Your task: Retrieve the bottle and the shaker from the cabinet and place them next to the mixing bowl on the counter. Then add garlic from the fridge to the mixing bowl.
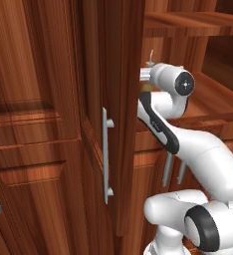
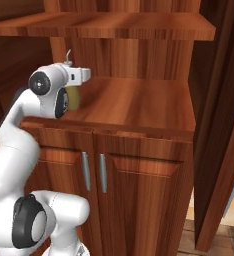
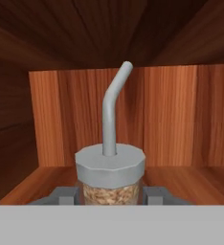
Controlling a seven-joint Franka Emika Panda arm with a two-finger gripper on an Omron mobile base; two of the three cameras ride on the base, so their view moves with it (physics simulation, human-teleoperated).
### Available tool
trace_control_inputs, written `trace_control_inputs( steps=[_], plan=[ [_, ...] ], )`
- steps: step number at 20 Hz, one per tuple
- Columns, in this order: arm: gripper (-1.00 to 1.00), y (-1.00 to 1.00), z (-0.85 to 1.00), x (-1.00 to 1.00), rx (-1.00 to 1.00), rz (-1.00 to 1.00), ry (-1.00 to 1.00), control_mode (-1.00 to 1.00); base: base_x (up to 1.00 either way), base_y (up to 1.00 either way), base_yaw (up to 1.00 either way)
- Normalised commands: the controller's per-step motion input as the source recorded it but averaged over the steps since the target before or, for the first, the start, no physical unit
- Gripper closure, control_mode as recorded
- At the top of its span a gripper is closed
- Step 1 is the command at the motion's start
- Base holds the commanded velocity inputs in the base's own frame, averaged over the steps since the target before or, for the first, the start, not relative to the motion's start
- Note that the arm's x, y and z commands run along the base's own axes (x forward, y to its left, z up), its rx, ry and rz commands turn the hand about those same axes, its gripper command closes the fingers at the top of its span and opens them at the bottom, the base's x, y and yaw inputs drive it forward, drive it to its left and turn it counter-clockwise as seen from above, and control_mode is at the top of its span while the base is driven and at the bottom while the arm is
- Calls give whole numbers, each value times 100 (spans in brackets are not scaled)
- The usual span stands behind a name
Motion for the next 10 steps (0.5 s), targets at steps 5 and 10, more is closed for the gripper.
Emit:
trace_control_inputs(
  steps=[5,10],
  plan=[
    [100,-39,27,-86,0,0,0,-100,0,0,0],
    [100,-24,17,-100,0,-1,0,-100,0,0,0]
  ],
)
